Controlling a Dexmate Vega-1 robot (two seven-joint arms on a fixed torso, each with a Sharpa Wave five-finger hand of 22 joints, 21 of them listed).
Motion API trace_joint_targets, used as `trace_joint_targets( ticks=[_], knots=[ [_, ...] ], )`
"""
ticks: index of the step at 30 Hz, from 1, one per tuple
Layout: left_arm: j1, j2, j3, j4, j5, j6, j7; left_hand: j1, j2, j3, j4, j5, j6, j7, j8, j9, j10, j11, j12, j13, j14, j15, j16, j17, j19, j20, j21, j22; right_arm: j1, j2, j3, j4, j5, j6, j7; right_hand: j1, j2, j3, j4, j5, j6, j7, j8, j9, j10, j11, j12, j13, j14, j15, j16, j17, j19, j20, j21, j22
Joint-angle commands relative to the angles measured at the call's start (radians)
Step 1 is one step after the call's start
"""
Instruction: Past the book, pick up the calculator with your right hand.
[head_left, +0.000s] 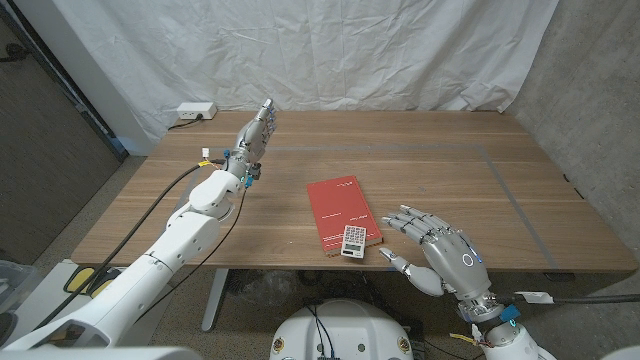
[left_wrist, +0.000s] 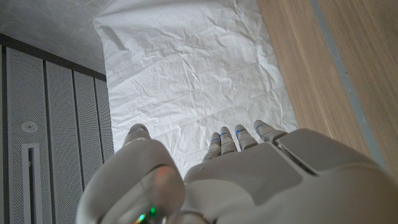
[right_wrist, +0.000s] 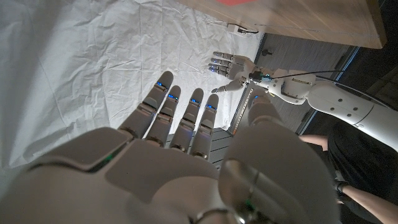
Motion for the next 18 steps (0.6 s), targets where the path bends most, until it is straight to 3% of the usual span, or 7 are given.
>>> trace_joint_targets(
  ticks=[1,12,18],
  knots=[
    [-0.018,-0.009,0.01,0.012,0.008,0.008,0.006,0.014,0.003,-0.008,0.001,-0.004,-0.004,0.0,0.0,0.004,0.0,-0.004,0.005,0.003,-0.004,0.001,0.005,0.003,-0.006,-0.04,0.006,0.005,0.045,-0.082,-0.069,-0.006,-0.023,-0.106,0.015,0.01,-0.001,0.005,0.006,0.006,0.011,-0.001,0.008,0.002,0.007,-0.003,0.009,0.003,0.013,-0.136,0.002,0.004,0.009,-0.121,-0.004,0.005],
    [-0.028,-0.006,0.014,0.006,0.007,0.027,0.008,0.015,0.004,-0.01,0.002,-0.005,-0.004,0.0,0.0,0.004,-0.002,-0.004,0.005,0.003,-0.004,0.0,0.005,0.003,-0.006,-0.04,0.006,0.005,0.075,-0.129,-0.127,-0.004,-0.032,-0.18,0.024,0.013,-0.004,0.005,0.008,0.009,-0.004,0.009,-0.002,0.002,0.013,0.003,0.009,0.003,0.021,-0.141,0.003,0.005,0.016,-0.123,-0.005,0.005],
    [-0.018,0.0,0.007,-0.003,0.001,0.031,0.009,0.015,0.005,-0.011,0.002,-0.005,-0.004,-0.001,0.0,0.004,-0.002,-0.005,0.005,0.003,-0.004,0.001,0.005,0.003,-0.007,-0.039,0.006,0.005,0.09,-0.146,-0.163,-0.003,-0.037,-0.211,0.026,0.018,-0.001,0.008,0.01,0.012,-0.013,-0.011,-0.008,0.002,0.006,-0.005,0.005,0.003,0.027,-0.14,0.003,0.006,0.017,-0.124,-0.009,0.006]
  ],
)
